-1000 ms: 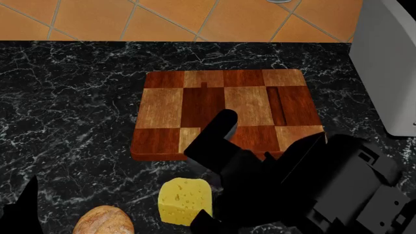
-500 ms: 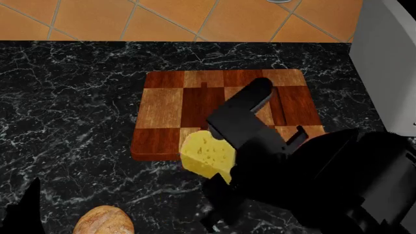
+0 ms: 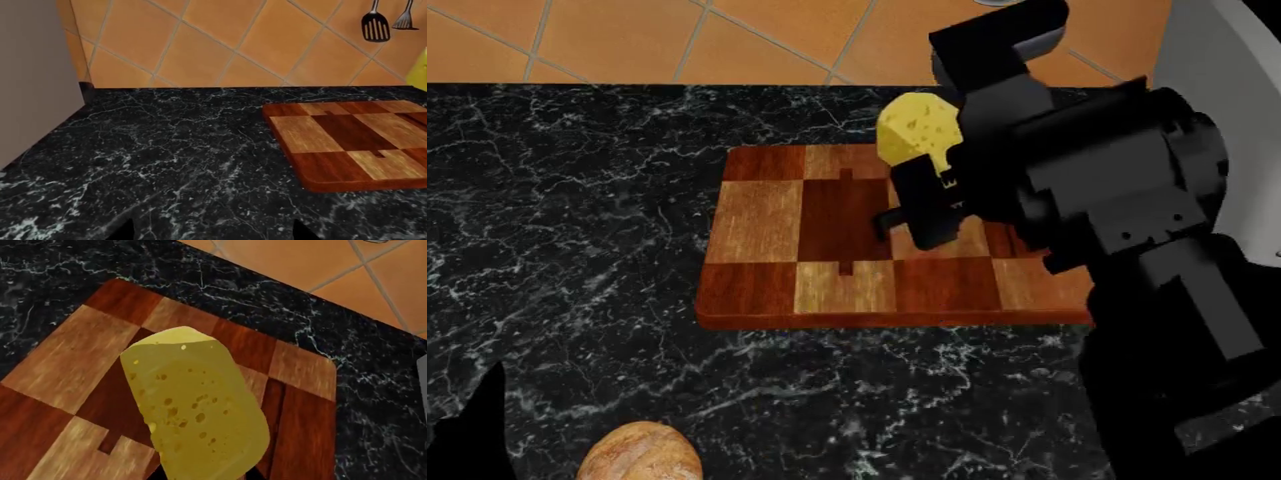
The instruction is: Place the bread and cheese on the cutting board.
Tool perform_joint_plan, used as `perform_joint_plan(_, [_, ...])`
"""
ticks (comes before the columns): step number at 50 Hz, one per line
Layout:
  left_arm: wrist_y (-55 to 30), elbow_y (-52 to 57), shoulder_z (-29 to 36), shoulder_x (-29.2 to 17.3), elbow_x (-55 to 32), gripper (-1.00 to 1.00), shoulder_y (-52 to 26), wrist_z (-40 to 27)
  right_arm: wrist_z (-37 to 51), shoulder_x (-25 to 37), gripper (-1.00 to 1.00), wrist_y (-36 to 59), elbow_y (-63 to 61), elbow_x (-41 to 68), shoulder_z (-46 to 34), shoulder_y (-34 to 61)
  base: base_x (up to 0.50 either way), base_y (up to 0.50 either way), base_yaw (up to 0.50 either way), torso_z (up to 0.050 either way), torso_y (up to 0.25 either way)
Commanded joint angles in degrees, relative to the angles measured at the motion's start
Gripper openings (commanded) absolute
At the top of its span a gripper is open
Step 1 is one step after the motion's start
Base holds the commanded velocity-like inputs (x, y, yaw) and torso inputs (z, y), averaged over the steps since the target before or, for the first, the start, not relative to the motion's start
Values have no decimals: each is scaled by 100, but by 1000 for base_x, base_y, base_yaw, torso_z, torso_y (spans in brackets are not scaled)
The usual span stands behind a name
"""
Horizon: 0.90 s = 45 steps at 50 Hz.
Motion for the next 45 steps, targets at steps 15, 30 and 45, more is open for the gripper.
perform_joint_plan(15, [249,-182,-47,-76,18,100,175,26,-2102,-1142,-100,488,1777,-4214,2577,-104,0,0,0,0,0])
perform_joint_plan(30, [350,-269,-31,-121,18,100,222,39,-2069,-1147,-100,452,1777,-4123,2526,-157,0,0,0,0,0])
perform_joint_plan(45, [419,-302,9,-152,13,100,229,14,-1849,-1097,100,336,1777,-4300,2817,-53,0,0,0,0,0])
